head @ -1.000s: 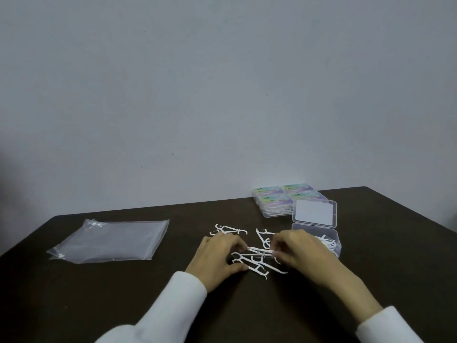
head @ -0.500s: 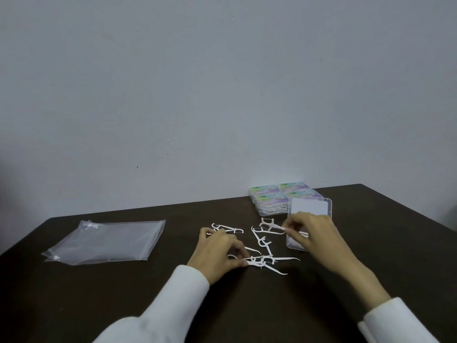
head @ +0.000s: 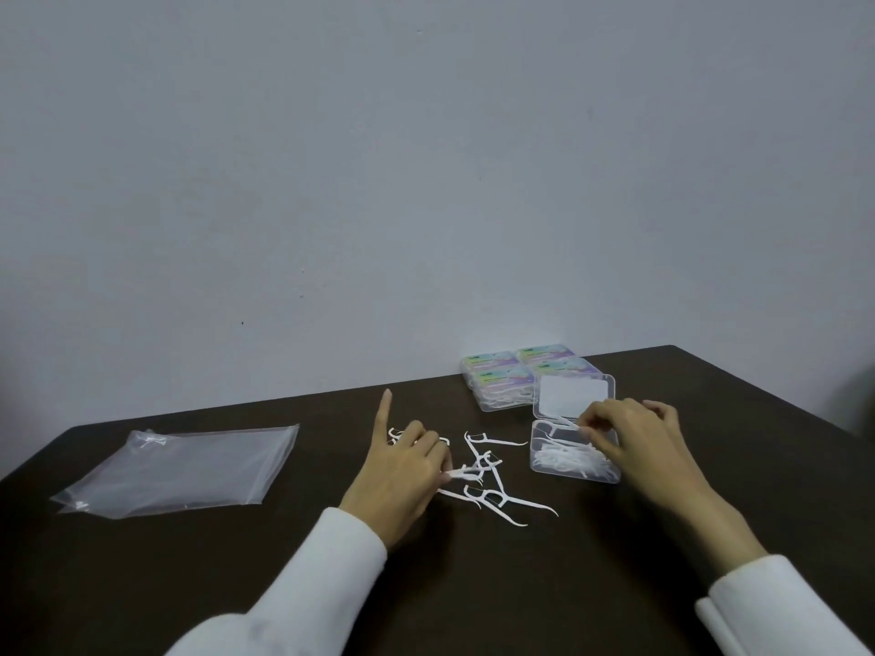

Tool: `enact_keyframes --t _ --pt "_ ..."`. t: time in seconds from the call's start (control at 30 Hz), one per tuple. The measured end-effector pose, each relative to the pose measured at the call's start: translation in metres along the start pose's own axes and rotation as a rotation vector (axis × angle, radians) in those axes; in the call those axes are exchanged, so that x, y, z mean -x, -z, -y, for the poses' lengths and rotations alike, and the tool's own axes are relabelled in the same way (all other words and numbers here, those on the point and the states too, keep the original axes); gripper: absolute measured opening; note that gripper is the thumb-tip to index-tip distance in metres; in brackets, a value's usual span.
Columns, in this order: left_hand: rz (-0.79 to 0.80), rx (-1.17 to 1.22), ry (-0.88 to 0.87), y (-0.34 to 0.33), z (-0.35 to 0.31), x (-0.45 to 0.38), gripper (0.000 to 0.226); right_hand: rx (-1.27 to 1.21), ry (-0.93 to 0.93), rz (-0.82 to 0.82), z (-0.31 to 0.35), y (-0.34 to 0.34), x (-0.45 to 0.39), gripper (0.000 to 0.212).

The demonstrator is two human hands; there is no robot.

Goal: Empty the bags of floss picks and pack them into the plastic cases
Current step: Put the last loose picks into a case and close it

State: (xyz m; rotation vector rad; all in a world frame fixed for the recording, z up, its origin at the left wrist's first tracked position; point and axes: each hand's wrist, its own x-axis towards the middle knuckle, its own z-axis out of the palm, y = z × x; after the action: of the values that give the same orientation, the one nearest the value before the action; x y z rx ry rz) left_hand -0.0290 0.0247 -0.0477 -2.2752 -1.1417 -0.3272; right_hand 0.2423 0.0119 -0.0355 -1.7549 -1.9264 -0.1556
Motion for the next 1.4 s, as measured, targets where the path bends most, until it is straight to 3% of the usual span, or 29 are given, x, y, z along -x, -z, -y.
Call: enact_keyframes --t 0.3,0.47,0.83,0.93,1.27,1.4 --pt "-0.245 0.156 0.122 0.009 -0.014 -0.025 0.011 0.046 0.0 0.087 -0.01 0.0 -0.001 0.009" --pt "-0.277 0.258 0.156 0.003 -0.041 -0.054 0.009 0.019 0.011 0.092 -0.014 0.001 -0.001 0.009" --pt "-0.119 0.309 0.103 -0.011 -0.078 -0.099 0.006 -0.022 -0.144 -0.169 -0.027 0.002 -0.004 0.014" --pt "-0.063 0.321 0.085 -0.012 -0.081 -0.106 0.019 -0.03 -0.165 -0.193 -0.028 0.001 -0.004 0.016" --pt "-0.033 0.667 0.283 -0.02 -0.067 -0.106 0.016 0.051 -0.025 0.075 -0.018 -0.004 -0.003 0.02" --pt "0.018 0.746 0.308 -0.021 -0.06 -0.102 0.015 0.107 -0.02 0.084 -0.017 -0.004 -0.004 0.026"
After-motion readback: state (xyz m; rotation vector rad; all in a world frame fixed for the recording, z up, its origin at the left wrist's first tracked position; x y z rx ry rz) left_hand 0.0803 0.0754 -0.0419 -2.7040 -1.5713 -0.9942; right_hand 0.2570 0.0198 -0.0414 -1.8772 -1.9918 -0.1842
